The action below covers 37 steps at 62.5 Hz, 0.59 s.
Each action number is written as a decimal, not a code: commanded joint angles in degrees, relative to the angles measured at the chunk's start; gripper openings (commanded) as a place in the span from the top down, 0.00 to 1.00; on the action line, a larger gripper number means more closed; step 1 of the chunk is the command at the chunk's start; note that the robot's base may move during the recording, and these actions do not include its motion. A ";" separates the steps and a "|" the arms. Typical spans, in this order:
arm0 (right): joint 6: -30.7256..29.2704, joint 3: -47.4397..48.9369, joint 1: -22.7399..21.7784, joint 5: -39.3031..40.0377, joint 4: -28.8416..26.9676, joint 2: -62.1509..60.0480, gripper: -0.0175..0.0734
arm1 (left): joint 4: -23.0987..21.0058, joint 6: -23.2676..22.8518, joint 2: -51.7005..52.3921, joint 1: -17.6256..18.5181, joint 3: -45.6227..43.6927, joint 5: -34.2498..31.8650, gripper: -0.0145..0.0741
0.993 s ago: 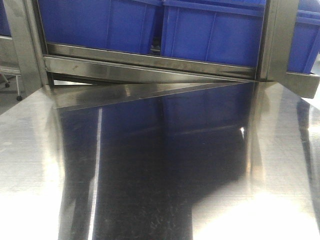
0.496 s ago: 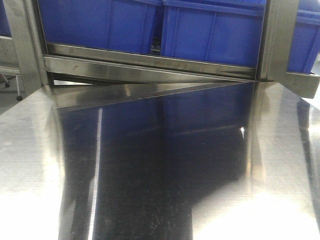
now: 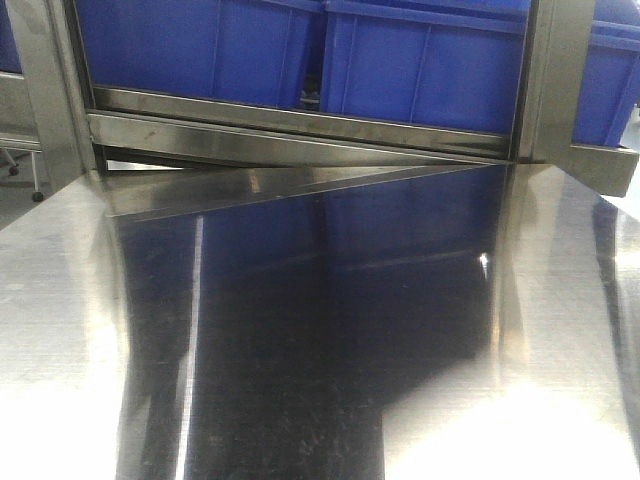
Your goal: Pick and sort blue part to right shelf
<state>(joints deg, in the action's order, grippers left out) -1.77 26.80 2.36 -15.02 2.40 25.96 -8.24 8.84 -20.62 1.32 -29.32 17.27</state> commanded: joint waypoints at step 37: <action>-0.53 1.61 -0.25 5.05 0.53 -0.02 0.34 | -0.30 -0.46 -0.28 -0.10 -1.51 -5.01 0.38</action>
<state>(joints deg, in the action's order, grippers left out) -1.77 26.80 2.36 -15.02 2.40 25.96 -8.24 8.84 -20.62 1.32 -29.30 17.27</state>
